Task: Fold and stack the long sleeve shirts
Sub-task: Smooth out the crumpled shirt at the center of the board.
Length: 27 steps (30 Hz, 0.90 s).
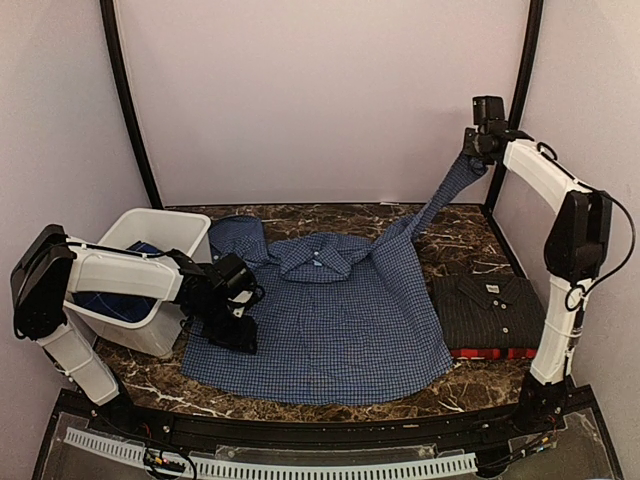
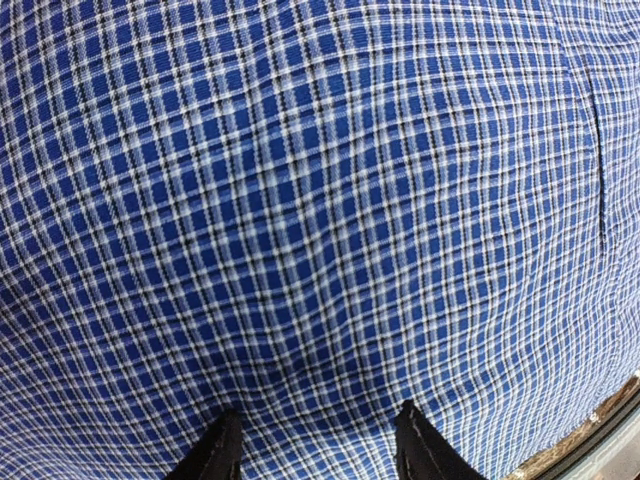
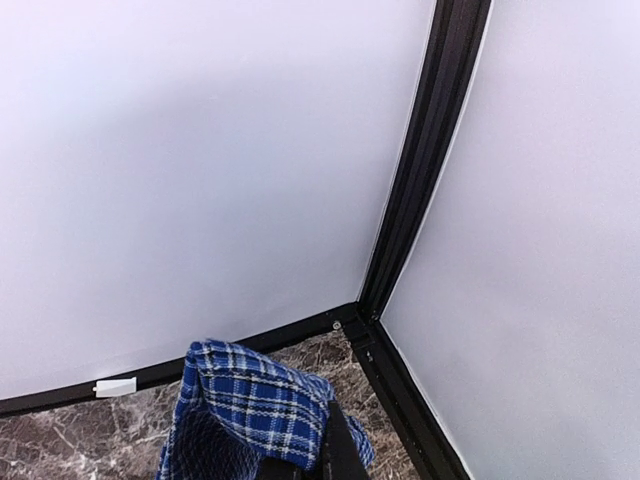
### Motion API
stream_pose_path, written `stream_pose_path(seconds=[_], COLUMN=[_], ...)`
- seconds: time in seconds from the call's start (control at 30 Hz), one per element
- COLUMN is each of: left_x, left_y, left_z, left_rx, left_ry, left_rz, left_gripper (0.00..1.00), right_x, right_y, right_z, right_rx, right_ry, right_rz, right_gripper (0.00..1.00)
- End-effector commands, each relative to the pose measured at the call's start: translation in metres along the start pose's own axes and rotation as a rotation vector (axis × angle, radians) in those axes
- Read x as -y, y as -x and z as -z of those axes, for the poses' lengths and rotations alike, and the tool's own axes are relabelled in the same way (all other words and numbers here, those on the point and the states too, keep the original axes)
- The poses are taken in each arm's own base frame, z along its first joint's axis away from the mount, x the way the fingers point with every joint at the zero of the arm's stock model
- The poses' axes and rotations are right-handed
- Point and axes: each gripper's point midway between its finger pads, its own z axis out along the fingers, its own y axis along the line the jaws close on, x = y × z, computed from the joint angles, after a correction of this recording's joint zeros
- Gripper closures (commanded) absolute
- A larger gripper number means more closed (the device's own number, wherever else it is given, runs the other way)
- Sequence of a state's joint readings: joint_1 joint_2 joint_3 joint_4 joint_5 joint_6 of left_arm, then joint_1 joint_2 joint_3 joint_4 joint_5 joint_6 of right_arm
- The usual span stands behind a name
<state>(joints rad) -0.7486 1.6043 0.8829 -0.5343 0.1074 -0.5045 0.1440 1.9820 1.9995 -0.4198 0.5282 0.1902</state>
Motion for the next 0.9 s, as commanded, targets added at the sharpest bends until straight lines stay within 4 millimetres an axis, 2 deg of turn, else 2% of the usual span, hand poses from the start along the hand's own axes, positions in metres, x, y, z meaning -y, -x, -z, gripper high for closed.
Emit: stream_pose_path(seconds=[0.0, 0.2, 0.27, 0.33, 0.4, 0.43, 0.57, 0.63, 0.67, 0.7, 0.87], left_x=[-0.011, -0.013, -0.014, -0.015, -0.015, -0.014, -0.011, -0.009, -0.009, -0.007, 0.000], left_y=[-0.011, -0.013, -0.013, -0.015, -0.015, -0.015, -0.011, -0.008, -0.007, -0.004, 0.005], left_z=[-0.001, 0.002, 0.002, 0.001, 0.001, 0.001, 0.002, 0.004, 0.004, 0.005, 0.013], left_rx=[-0.055, -0.060, -0.063, -0.067, -0.065, -0.063, -0.056, -0.049, -0.046, -0.040, -0.020], left_ry=[0.045, 0.053, 0.056, 0.058, 0.057, 0.055, 0.047, 0.041, 0.040, 0.037, 0.018], left_rz=[0.010, 0.012, 0.015, 0.018, 0.022, 0.021, 0.019, 0.017, 0.016, 0.015, 0.014], left_gripper=[0.49, 0.49, 0.49, 0.49, 0.49, 0.49, 0.49, 0.49, 0.49, 0.49, 0.49], right_x=[0.019, 0.059, 0.068, 0.068, 0.083, 0.083, 0.067, 0.062, 0.063, 0.049, 0.017], right_y=[0.024, 0.005, -0.006, -0.014, -0.020, -0.023, -0.035, -0.035, -0.034, -0.035, -0.040], right_z=[-0.018, -0.046, -0.049, -0.048, -0.052, -0.052, -0.055, -0.049, -0.045, -0.037, -0.005], right_rx=[0.093, 0.027, 0.003, -0.010, -0.022, -0.032, -0.102, -0.113, -0.114, -0.115, -0.127], right_ry=[-0.061, -0.131, -0.145, -0.134, -0.149, -0.144, -0.069, -0.056, -0.055, -0.028, 0.024], right_rz=[-0.016, -0.022, -0.030, -0.034, -0.047, -0.049, -0.049, -0.047, -0.048, -0.039, 0.004], right_gripper=[1.00, 1.00, 1.00, 0.99, 0.98, 0.95, 0.76, 0.57, 0.47, 0.40, 0.18])
